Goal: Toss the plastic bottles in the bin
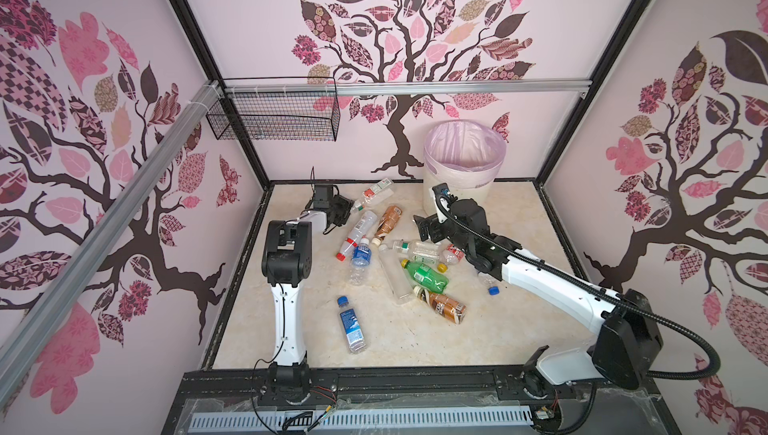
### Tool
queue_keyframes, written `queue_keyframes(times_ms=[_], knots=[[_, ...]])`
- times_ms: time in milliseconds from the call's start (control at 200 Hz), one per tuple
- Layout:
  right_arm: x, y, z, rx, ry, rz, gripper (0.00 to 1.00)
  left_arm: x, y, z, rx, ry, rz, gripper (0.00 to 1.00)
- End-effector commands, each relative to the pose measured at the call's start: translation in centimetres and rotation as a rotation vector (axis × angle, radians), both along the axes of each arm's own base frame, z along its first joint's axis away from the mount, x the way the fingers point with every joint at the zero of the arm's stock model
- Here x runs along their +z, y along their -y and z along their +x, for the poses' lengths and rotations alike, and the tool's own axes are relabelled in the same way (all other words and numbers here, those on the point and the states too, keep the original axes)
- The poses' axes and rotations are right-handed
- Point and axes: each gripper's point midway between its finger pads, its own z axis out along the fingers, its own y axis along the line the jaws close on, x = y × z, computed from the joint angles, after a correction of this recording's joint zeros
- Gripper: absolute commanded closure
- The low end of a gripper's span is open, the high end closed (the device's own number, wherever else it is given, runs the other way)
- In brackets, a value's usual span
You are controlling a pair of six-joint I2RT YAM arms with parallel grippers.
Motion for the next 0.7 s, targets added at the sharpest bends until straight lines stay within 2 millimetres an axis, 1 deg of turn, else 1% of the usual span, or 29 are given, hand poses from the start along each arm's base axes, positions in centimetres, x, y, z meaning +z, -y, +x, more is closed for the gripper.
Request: queue_keyframes(times_ms=[0, 250, 285, 505, 695], knots=[[0.9, -0.3, 0.1, -0.004, 0.019, 0.029, 0.01, -1.4, 0.3, -1.3, -0.020, -0.042, 0.038, 0.49], [1.1, -0.2, 0.0, -0.005, 0.021, 0.039, 0.00, -1.3, 0.8, -2.9, -0.049, -0.056, 0.073, 0.51], [1.2, -0.2, -0.1, -0.005, 0.022, 0.040, 0.01, -1.6, 0.7, -3.3, -0.048, -0.066, 0.075, 0.51], [1.5, -0.1, -0.2, -0.004, 0.026, 0.050, 0.00, -1.4, 0.5, -4.9, -0.061, -0.078, 0.099, 0.52], [1.3, -0.2, -0.3, -0.001, 0.019, 0.059, 0.01, -1.4, 0.3, -6.2, -0.065, -0.088, 0.110, 0.53]])
